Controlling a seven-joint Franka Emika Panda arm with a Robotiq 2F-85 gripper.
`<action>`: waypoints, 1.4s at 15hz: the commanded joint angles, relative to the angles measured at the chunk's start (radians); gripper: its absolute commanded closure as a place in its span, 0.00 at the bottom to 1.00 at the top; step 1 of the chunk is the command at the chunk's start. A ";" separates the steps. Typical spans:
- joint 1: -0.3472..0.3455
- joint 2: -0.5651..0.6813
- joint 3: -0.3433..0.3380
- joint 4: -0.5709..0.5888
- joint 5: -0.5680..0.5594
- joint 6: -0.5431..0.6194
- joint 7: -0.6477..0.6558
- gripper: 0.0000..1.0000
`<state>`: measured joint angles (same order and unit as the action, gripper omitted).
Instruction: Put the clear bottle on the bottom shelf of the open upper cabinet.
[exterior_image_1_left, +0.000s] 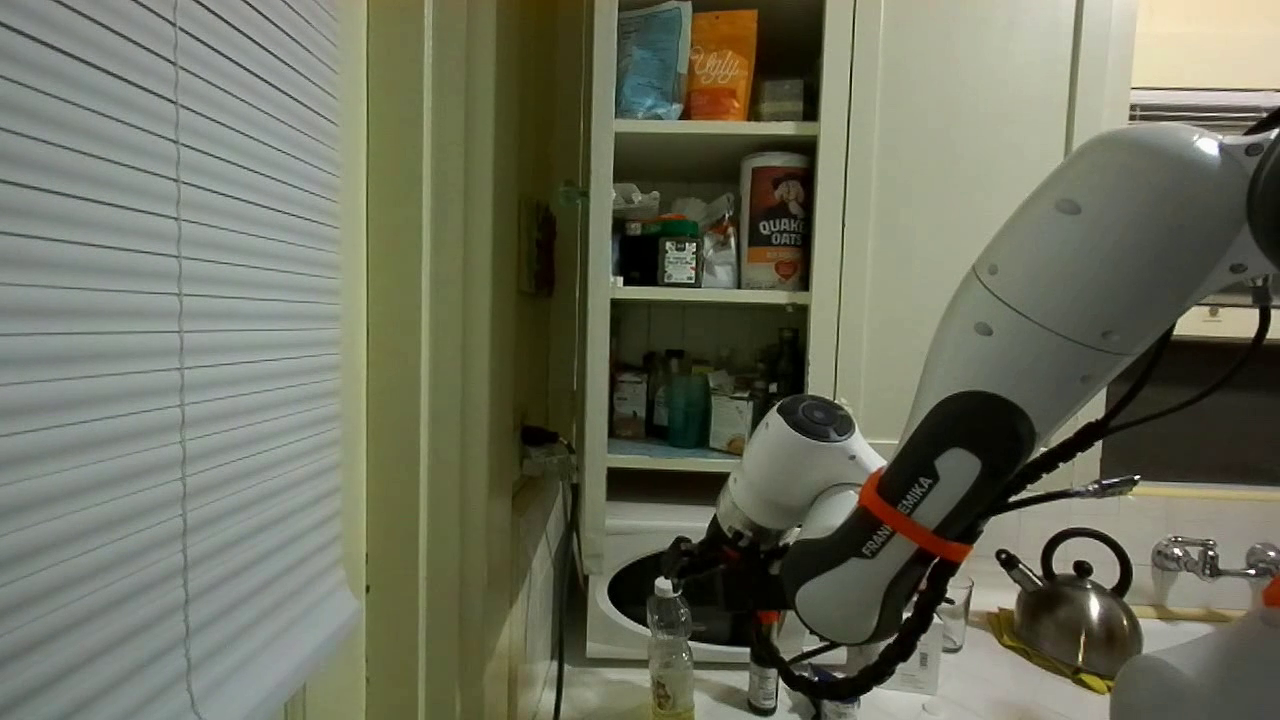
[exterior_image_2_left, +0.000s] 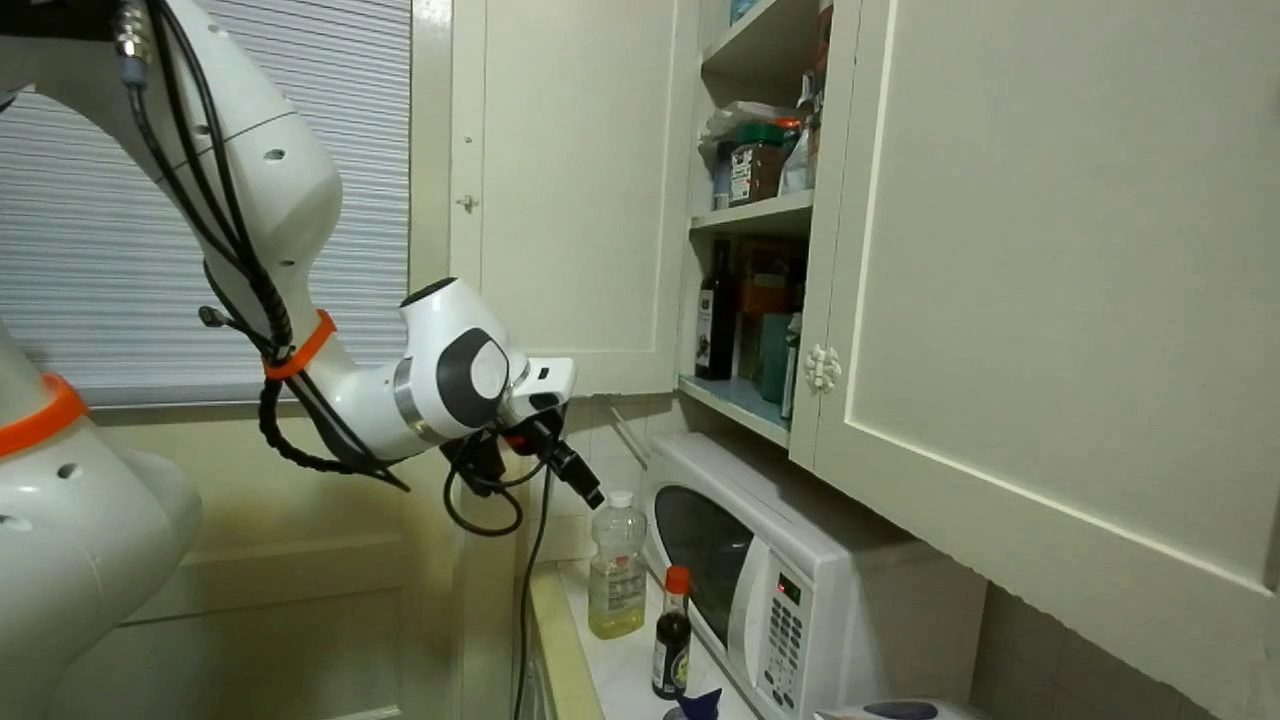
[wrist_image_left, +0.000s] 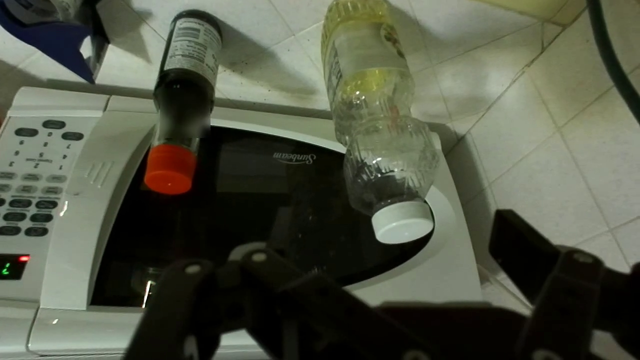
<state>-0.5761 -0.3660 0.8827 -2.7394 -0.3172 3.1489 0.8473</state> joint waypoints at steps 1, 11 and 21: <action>-0.032 -0.003 0.033 -0.005 -0.009 0.027 0.010 0.00; -0.450 -0.094 0.478 0.007 0.035 0.181 0.154 0.00; -0.814 -0.209 0.890 0.096 0.212 0.253 0.131 0.00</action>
<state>-1.2948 -0.4990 1.6202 -2.6551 -0.2838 3.3566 1.0379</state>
